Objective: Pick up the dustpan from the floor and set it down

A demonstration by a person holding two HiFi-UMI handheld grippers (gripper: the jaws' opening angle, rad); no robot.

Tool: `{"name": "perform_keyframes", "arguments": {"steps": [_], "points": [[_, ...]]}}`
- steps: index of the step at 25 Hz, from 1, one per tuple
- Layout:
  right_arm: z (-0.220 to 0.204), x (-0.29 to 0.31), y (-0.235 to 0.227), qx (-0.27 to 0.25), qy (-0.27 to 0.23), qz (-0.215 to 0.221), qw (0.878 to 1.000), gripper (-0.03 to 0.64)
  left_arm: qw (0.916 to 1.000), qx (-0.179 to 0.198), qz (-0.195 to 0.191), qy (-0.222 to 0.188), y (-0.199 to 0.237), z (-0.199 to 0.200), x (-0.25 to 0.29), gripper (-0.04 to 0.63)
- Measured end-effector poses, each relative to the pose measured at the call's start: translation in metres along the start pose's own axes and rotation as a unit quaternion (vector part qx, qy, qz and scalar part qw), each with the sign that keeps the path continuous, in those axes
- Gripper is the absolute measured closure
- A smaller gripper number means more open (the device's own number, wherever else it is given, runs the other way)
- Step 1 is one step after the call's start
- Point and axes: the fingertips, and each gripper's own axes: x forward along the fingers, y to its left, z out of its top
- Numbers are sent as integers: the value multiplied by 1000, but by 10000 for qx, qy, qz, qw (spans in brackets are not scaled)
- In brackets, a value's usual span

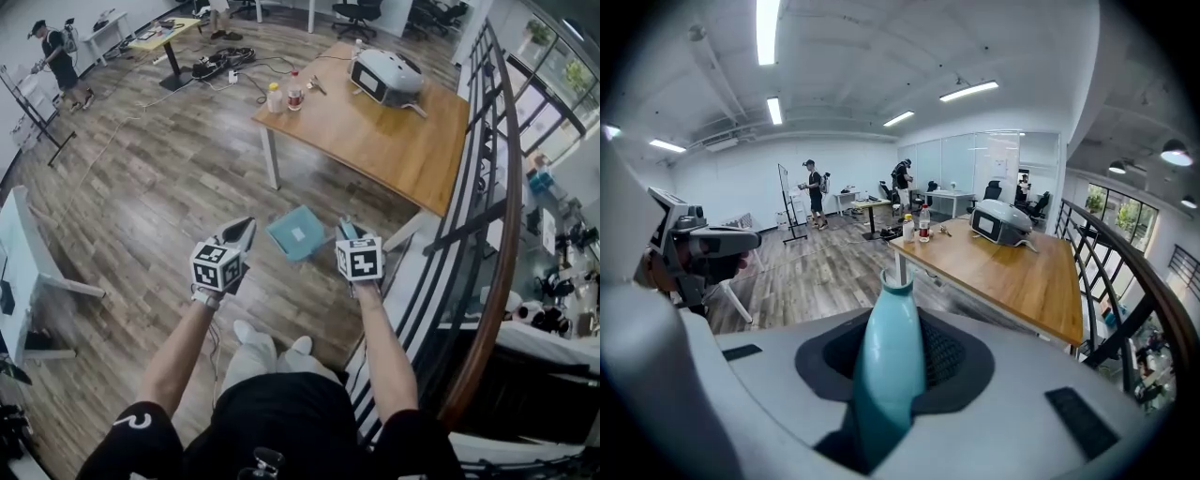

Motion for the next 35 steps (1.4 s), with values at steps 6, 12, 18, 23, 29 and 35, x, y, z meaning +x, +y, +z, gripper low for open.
{"name": "perform_keyframes", "arguments": {"steps": [6, 12, 18, 23, 29, 35], "points": [[-36, 41, 4, 59, 271, -17, 9996, 526, 9996, -82, 63, 246, 21, -37, 3, 596], [-73, 102, 2, 96, 412, -117, 9990, 526, 9987, -96, 47, 491, 48, -78, 20, 596], [-119, 156, 12, 119, 688, -61, 9975, 526, 9963, -253, -10, 827, 70, -126, 36, 597], [-152, 200, 16, 96, 797, -68, 9967, 526, 9944, -404, -94, 971, 87, -155, 57, 597], [-193, 242, 21, 195, 990, -133, 9948, 526, 9918, -596, -162, 1115, 106, -187, 78, 597], [-227, 274, 27, 251, 1049, -192, 9940, 526, 9892, -805, -144, 1218, 124, -215, 93, 597]]}}
